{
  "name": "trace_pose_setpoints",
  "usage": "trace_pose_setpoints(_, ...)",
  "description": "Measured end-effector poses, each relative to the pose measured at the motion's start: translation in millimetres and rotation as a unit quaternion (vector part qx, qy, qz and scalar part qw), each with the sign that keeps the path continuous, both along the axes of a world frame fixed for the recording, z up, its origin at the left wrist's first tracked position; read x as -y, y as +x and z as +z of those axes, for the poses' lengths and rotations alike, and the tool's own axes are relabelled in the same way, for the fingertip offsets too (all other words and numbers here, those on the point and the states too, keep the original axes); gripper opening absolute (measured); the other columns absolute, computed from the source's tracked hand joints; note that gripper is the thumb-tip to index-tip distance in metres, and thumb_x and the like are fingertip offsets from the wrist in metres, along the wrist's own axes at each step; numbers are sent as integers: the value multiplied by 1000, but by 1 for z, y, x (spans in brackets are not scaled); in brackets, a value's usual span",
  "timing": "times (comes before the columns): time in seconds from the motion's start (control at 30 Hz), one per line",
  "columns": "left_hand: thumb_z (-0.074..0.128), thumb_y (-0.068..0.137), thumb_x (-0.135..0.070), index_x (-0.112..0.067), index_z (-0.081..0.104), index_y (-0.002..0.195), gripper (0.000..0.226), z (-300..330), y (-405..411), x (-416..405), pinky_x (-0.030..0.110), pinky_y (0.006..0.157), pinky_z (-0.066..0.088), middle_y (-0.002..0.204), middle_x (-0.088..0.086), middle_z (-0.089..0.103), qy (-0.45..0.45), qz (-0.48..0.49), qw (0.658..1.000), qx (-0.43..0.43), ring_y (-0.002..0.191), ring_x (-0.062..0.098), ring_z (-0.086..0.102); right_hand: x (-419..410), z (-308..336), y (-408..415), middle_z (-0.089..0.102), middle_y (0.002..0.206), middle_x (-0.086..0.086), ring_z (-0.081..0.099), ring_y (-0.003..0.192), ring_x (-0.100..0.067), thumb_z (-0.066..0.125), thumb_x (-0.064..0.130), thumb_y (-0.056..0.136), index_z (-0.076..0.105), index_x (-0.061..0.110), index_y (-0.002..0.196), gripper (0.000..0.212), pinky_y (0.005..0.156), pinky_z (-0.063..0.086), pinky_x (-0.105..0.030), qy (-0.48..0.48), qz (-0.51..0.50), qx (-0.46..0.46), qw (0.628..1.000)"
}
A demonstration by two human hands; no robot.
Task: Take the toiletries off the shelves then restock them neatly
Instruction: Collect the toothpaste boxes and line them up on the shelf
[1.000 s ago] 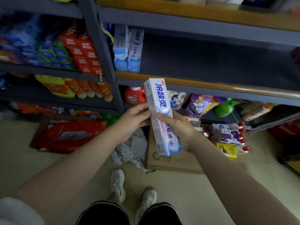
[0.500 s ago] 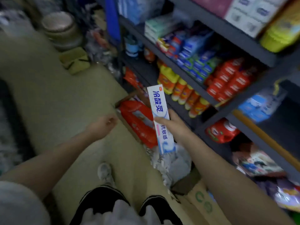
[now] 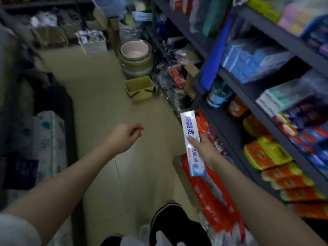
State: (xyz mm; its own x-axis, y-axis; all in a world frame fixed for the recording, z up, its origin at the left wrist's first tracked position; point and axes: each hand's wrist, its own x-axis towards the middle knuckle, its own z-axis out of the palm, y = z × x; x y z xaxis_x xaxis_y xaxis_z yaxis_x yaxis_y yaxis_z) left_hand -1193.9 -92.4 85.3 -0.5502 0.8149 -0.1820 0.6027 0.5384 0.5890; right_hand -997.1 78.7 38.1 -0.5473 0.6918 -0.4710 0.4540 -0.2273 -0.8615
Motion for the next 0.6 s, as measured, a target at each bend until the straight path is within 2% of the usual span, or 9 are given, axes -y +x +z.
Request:
trace_pose_setpoints(0.03, 45, 96, -14, -11, 61, 115, 25, 4, -18, -13, 21, 72, 42, 92, -2, 63, 15, -6, 1000, -4, 84, 14, 60, -15, -5, -19, 69, 101, -8, 67, 88, -23, 66, 48, 78, 58, 11, 105, 47, 83, 55, -42, 22, 17, 20, 999)
trace_pose_setpoints(0.07, 46, 95, -14, -11, 61, 114, 25, 7, -37, -25, 20, 71, 41, 91, -2, 63, 32, -8, 999, -8, 82, 12, 59, -33, -11, -38, 70, 99, -8, 67, 86, -23, 67, 49, 75, 60, 12, 102, 46, 84, 54, -44, 38, 35, 32, 998)
trace_pose_setpoints(0.13, 47, 95, -14, -12, 61, 114, 24, 10, -78, -51, 22, 73, 44, 91, -1, 65, 62, -4, 998, -5, 81, 12, 60, -64, -16, -82, 68, 92, -7, 65, 79, -18, 64, 31, 86, 60, 16, 90, 16, 76, 54, -35, 62, 55, 42, 996)
trace_pose_setpoints(0.2, 47, 95, -16, -15, 61, 115, 24, 9, -123, -77, 28, 76, 50, 91, -2, 65, 69, 6, 998, 1, 83, 13, 62, -97, -16, -128, 66, 87, -5, 62, 75, -15, 61, 23, 90, 57, 17, 86, 8, 66, 50, -29, 83, 70, 65, 992)
trace_pose_setpoints(0.3, 48, 95, -19, -16, 59, 117, 26, 1, -197, -115, 34, 79, 52, 96, 1, 65, 30, 10, 999, 9, 85, 15, 63, -152, -24, -206, 67, 91, -7, 64, 77, -16, 62, 26, 89, 58, 10, 94, 17, 70, 54, -31, 96, 101, 76, 987)
trace_pose_setpoints(0.33, 48, 95, -19, -16, 58, 118, 26, -3, -221, -125, 34, 80, 52, 98, 1, 65, 7, 16, 1000, 12, 86, 16, 63, -169, -24, -234, 66, 89, -6, 64, 75, -15, 62, 26, 89, 58, 8, 96, 19, 68, 54, -27, 97, 116, 83, 985)
trace_pose_setpoints(0.4, 47, 95, -20, -16, 56, 120, 27, -12, -271, -141, 33, 80, 52, 100, 1, 65, -49, 25, 998, 10, 87, 16, 63, -192, -12, -293, 63, 83, 1, 60, 71, -9, 60, 24, 90, 55, 14, 89, 11, 59, 50, -18, 108, 153, 86, 979)
trace_pose_setpoints(0.5, 44, 96, -18, -14, 55, 121, 27, -27, -346, -154, 24, 78, 46, 109, 4, 63, -100, 79, 991, 28, 96, 17, 60, -219, 3, -383, 64, 99, -2, 63, 86, -17, 60, 30, 90, 48, 16, 98, 20, 77, 52, -34, 109, 196, 72, 972)
trace_pose_setpoints(0.6, 44, 96, -17, -12, 56, 121, 28, -48, -421, -159, 22, 79, 41, 116, 8, 62, -137, 134, 981, 40, 103, 21, 58, -243, 13, -468, 62, 107, 2, 62, 95, -18, 62, 29, 88, 45, 17, 106, 27, 81, 50, -34, 134, 242, 40, 960)
